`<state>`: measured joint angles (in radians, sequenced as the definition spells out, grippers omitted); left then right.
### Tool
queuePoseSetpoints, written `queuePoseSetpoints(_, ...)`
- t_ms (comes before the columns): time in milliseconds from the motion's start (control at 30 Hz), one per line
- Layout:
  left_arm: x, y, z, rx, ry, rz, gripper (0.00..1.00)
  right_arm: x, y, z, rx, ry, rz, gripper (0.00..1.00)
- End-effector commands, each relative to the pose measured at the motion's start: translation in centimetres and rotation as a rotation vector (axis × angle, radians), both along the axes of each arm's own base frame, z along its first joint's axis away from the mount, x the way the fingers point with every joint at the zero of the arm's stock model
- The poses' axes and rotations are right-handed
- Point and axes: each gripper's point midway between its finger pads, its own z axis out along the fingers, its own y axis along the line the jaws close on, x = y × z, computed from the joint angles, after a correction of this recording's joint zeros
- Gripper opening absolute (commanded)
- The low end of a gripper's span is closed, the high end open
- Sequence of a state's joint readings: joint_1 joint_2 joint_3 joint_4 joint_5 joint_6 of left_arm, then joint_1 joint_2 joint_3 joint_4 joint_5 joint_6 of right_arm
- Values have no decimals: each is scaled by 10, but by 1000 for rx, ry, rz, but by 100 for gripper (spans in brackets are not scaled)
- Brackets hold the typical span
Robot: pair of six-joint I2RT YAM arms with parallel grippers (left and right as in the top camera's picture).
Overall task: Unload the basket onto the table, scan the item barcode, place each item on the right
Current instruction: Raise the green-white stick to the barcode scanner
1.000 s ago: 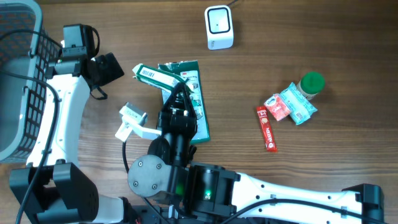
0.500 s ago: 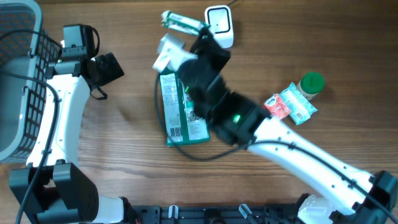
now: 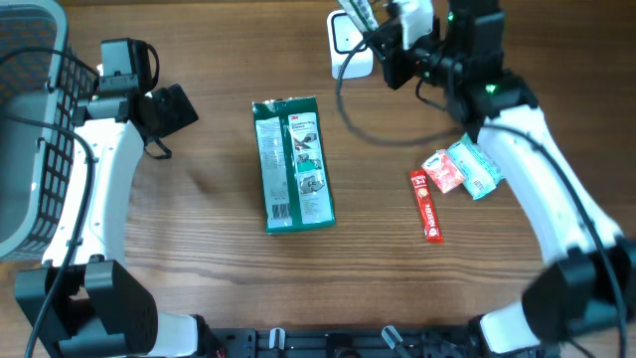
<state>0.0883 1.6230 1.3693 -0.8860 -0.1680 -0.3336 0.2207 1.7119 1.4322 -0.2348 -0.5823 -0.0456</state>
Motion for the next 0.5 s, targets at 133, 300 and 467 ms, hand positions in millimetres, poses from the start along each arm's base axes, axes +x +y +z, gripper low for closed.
queuePoseSetpoints(133,2,4,7,16,-17,-4,100,35,49,-24,438,513,184,4)
queuePoseSetpoints(300,2,4,7,16,-17,-4,100,89,44,-68,652,716,98,4)
queuePoseSetpoints(467,2,4,7,16,-17,-4,100,109,22,-119,719,830,18,4)
